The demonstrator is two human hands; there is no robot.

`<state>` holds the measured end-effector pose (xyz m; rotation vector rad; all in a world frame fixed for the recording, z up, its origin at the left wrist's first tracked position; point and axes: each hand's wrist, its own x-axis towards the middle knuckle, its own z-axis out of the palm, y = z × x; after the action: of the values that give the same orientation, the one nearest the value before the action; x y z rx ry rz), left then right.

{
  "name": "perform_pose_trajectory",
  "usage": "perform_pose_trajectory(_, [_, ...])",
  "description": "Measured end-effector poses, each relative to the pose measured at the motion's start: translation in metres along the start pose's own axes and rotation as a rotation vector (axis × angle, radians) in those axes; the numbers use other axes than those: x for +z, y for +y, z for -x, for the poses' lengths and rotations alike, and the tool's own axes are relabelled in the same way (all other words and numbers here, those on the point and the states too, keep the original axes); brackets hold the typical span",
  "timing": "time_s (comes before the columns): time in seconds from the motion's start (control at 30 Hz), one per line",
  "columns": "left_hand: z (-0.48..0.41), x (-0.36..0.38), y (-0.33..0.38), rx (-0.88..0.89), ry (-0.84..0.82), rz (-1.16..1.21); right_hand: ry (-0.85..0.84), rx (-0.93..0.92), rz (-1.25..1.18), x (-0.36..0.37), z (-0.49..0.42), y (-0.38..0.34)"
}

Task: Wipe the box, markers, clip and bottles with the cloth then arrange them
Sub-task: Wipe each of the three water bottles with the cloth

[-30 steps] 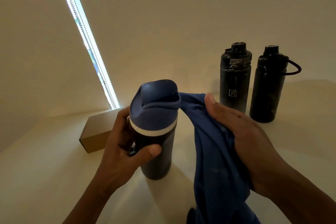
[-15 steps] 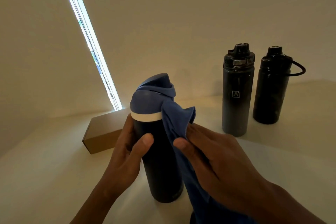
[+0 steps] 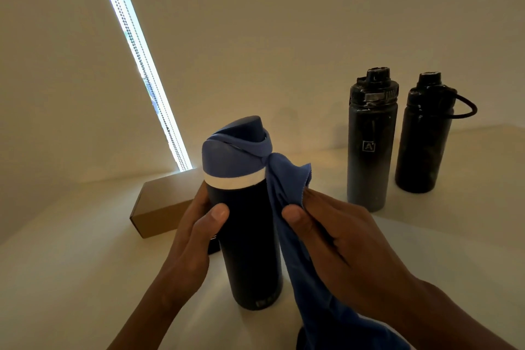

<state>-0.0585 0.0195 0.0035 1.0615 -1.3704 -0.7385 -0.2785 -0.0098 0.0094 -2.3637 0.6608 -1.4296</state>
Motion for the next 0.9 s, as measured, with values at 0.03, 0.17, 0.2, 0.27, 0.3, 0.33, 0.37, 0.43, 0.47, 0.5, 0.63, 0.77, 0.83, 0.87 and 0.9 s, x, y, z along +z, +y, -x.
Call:
perform_pose_trajectory(0.03, [-0.001,0.001,0.001,0.011,0.012,-0.007,-0.002,-0.004,0.006,0.001,0.0,0.0])
perform_pose_trajectory(0.17, [0.001,0.005,0.007,0.087,0.011,-0.051,0.003,0.076,0.051,0.0,-0.001,0.002])
perform_pose_trajectory(0.2, [0.001,0.006,0.008,0.104,0.009,-0.068,0.003,0.092,0.045,-0.001,-0.001,0.002])
perform_pose_trajectory(0.27, [0.003,0.005,0.007,0.129,0.025,-0.091,0.006,0.105,0.021,-0.001,0.0,0.001])
perform_pose_trajectory(0.3, [0.003,0.004,0.006,0.136,0.041,-0.102,0.006,0.111,0.011,-0.002,0.0,0.0])
perform_pose_trajectory(0.33, [0.002,0.002,0.006,0.139,0.062,-0.121,-0.003,0.122,0.008,-0.002,0.0,0.0])
perform_pose_trajectory(0.37, [0.001,0.0,0.006,0.154,0.085,-0.149,-0.022,0.132,0.019,-0.003,-0.001,0.001])
perform_pose_trajectory(0.43, [-0.001,-0.003,0.009,0.252,0.119,-0.239,-0.078,0.132,0.077,-0.009,-0.003,0.005])
perform_pose_trajectory(0.47, [-0.001,-0.004,0.011,0.312,0.12,-0.297,-0.11,0.13,0.123,-0.013,-0.004,0.01])
perform_pose_trajectory(0.5, [-0.001,-0.005,0.012,0.355,0.115,-0.347,-0.158,0.15,0.183,-0.018,-0.005,0.017])
perform_pose_trajectory(0.63, [-0.002,-0.013,0.015,0.339,0.094,-0.423,-0.422,0.318,0.373,-0.034,-0.001,0.055])
perform_pose_trajectory(0.77, [0.001,-0.016,0.021,0.168,0.043,-0.451,-0.566,0.401,0.414,-0.036,0.009,0.078])
perform_pose_trajectory(0.83, [0.0,-0.016,0.025,0.172,0.052,-0.483,-0.585,0.433,0.378,-0.036,0.012,0.084])
perform_pose_trajectory(0.87, [-0.001,-0.015,0.028,0.188,0.059,-0.501,-0.586,0.444,0.357,-0.037,0.013,0.087])
perform_pose_trajectory(0.9, [-0.004,-0.013,0.031,0.201,0.066,-0.513,-0.582,0.45,0.343,-0.037,0.014,0.089])
